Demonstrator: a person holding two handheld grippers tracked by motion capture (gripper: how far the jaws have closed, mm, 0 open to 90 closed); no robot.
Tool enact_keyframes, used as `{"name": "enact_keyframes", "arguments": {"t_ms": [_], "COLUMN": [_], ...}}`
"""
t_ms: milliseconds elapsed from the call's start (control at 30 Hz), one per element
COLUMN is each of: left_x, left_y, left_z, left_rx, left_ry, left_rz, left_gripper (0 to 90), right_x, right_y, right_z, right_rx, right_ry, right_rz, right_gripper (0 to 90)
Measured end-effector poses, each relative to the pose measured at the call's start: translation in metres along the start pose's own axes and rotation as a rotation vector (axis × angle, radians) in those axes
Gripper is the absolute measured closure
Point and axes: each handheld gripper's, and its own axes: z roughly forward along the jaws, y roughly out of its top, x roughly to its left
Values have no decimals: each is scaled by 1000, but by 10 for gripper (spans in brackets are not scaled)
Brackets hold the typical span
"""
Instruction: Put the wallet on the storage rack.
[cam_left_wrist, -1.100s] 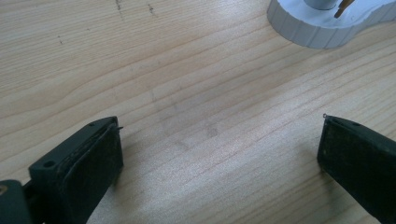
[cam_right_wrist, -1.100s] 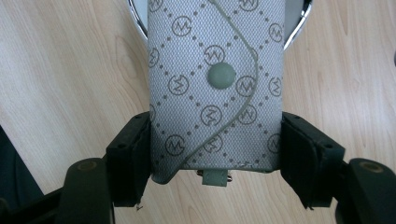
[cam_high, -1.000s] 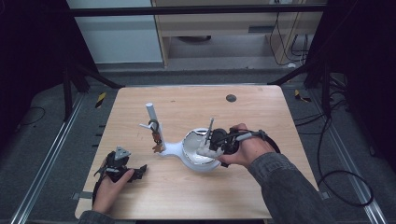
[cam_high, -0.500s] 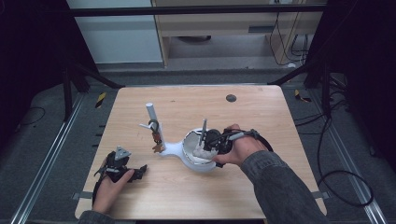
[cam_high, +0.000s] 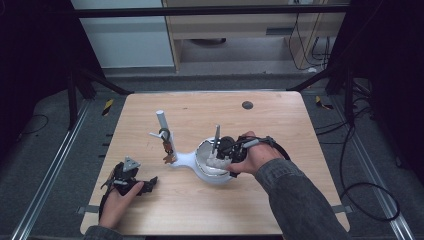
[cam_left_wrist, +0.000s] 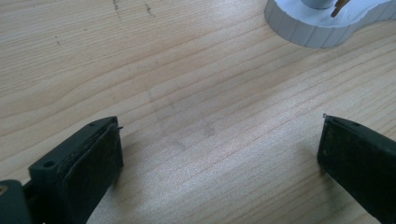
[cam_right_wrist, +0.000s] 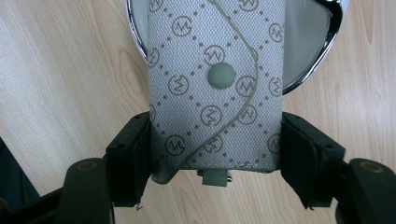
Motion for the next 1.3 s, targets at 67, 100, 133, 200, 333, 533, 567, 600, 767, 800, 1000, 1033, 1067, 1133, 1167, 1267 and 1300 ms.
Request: {"name": "enact_keyframes", "arguments": {"t_ms": [67,100,133,200,333,533,567,600,767,800,1000,1033,1067,1133,1167,1267,1300], "left_x": [0,0,0,0,0,0,0,0,0,0,0,0,0,0,0,0,0], "left_y": [0,0,0,0,0,0,0,0,0,0,0,0,0,0,0,0,0], "left_z": [0,0,0,0,0,0,0,0,0,0,0,0,0,0,0,0,0], "left_rx": [0,0,0,0,0,0,0,0,2,1,1,1,2,1,2,2,2], "left_ry": [0,0,0,0,0,-1,-1,-1,-1,-2,-2,-2,-2,-2,-3,-3,-3], "left_rz": [0,0,0,0,0,0,0,0,2,2,3,3,3,3,3,3,3], "left_gripper": [0,0,0,0,0,0,0,0,0,0,0,0,0,0,0,0,0], "right_x": [0,0,0,0,0,0,0,0,0,0,1,1,1,0,0,-1,-2], "right_y": [1,1,1,2,5,8,9,9,12,12,16,17,17,18,18,19,19], "right_z": [0,0,0,0,-1,1,2,2,3,3,5,5,5,6,6,7,7], "right_rx": [-2,0,1,2,5,14,16,15,17,16,19,20,18,21,22,27,30], "right_ry": [0,0,0,-1,-2,-5,-5,-5,-6,-6,-8,-9,-9,-11,-11,-12,-13], "right_rz": [1,1,2,0,-4,-5,-4,-4,-4,-5,-10,-9,-6,-7,-5,-2,1], "right_gripper": [317,317,317,317,317,317,317,317,317,317,317,317,316,316,316,316,316]}}
